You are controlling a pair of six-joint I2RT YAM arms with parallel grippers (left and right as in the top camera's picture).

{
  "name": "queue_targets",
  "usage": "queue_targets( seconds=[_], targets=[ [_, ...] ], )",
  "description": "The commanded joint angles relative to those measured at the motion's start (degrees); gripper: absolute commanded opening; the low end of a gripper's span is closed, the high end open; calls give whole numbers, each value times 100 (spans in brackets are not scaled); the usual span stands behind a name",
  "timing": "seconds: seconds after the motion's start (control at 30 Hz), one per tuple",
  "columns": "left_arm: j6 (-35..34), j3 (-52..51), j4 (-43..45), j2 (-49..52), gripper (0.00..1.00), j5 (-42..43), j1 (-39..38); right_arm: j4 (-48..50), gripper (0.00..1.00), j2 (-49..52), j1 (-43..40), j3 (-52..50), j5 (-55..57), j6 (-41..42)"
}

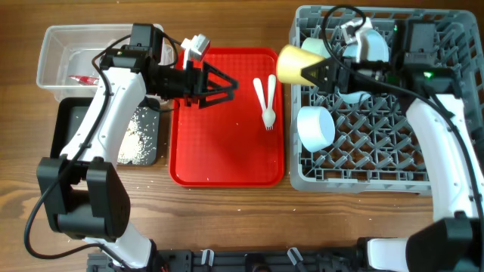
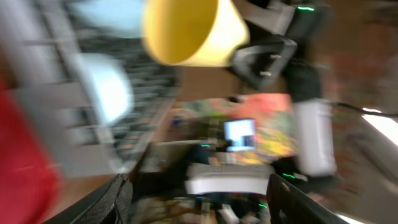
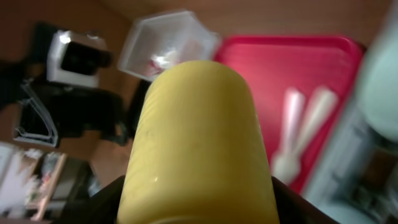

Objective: Sort waste into correct bins and load items into the dishwasher rack
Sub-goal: 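Carry the yellow cup right and lay it in the rack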

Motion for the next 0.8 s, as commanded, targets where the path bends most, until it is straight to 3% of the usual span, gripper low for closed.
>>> queue_targets(
  seconds=[0.0, 0.07, 0.13, 0.23, 0.3, 0.57, 0.77],
  targets=[
    [48, 68, 15, -72, 73, -2378, -24, -555, 62, -739, 35, 63, 1602, 162],
    [46, 66, 13, -66, 77, -3261, -24, -973, 63, -1008, 35, 66, 2188, 295],
    [15, 66, 9, -61, 86, -4271, -24, -1449, 64, -1248, 35, 66, 2817, 420],
    [0, 66, -2, -57, 94, -5165, -22, -2138, 64, -1438, 35, 63, 3482, 564],
    [0, 66, -2, -55, 100, -5519, -22, -2590, 64, -1451, 35, 63, 3862, 741],
    [-31, 66, 177, -35, 100, -5807, -17, -3766, 64, -1172, 35, 17, 4170, 798],
    [-1058, 66, 367, -35, 100, -7136, -17, -4057, 64, -820, 35, -249, 4575, 841]
  ],
)
